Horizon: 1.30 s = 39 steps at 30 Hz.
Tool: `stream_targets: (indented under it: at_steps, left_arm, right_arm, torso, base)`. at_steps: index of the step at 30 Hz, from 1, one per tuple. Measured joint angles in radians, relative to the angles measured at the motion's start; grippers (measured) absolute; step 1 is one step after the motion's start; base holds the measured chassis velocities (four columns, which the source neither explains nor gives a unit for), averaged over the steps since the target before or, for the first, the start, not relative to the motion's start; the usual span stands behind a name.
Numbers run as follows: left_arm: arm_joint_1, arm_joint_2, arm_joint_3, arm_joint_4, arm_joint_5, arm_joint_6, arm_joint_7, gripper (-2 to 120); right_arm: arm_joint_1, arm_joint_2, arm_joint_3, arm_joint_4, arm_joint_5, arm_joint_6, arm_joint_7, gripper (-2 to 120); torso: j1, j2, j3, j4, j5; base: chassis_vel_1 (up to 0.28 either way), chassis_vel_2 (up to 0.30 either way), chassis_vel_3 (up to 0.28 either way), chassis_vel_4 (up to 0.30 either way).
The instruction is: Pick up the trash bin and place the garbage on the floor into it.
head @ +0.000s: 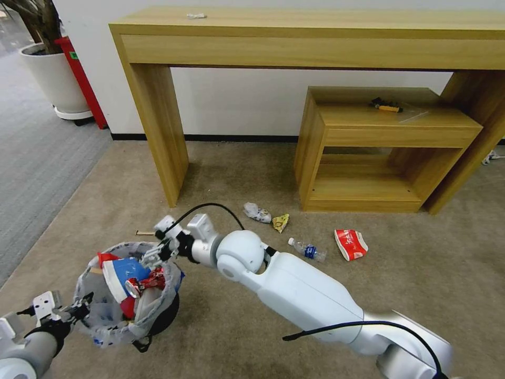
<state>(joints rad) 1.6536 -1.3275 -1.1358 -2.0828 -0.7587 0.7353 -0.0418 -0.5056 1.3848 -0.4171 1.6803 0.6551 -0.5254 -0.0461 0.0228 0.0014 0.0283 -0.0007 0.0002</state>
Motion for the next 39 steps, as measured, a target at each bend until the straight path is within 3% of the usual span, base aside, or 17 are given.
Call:
stream_targets:
  at_steps: [6,8,13,15,27,39]
  left_arm:
    - [0.019,0.003,-0.039,0.031,0.039,0.000,0.078,0]
    - [0.022,0.003,-0.063,0.064,0.059,0.000,0.110,0]
    - [0.022,0.003,-0.088,0.084,0.080,0.000,0.146,0]
    - [0.026,0.003,-0.101,0.086,0.085,0.000,0.164,0]
    - [0.027,-0.001,-0.102,0.072,0.085,0.000,0.191,0]
    - [0.040,0.003,-0.100,0.057,0.087,0.000,0.191,0]
  right_arm:
    - [-0.079,-0.064,0.107,0.033,-0.035,0.068,0.019,100]
    - [-0.162,-0.121,0.177,0.060,-0.072,0.153,0.035,100]
    - [-0.294,-0.184,0.269,0.110,-0.096,0.209,0.062,100]
    - [-0.403,-0.212,0.356,0.123,-0.171,0.252,0.061,100]
    - [-0.807,-0.153,0.772,0.154,-0.416,0.438,-0.018,100]
    - [-0.857,-0.131,0.858,0.163,-0.395,0.480,-0.030,100]
  torso:
    - [0.000,0.000,0.000,-0.0003,0.0002]
    - [0.000,0.000,0.000,-0.0002,0.0001]
    - [0.000,0.000,0.000,0.0001,0.0001]
    - [0.000,0.000,0.000,-0.0003,0.0003]
    - [0.000,0.000,0.000,-0.0003,0.0002]
    - [0.000,0.000,0.000,0.0000,0.0000]
  base:
    - [0.000,0.000,0.000,0.000]
    - [0.000,0.000,0.000,0.000]
    - [0.000,0.000,0.000,0.000]
    - [0.000,0.000,0.000,0.000]
    - [0.000,0.000,0.000,0.000]
    - [0.000,0.000,0.000,0.000]
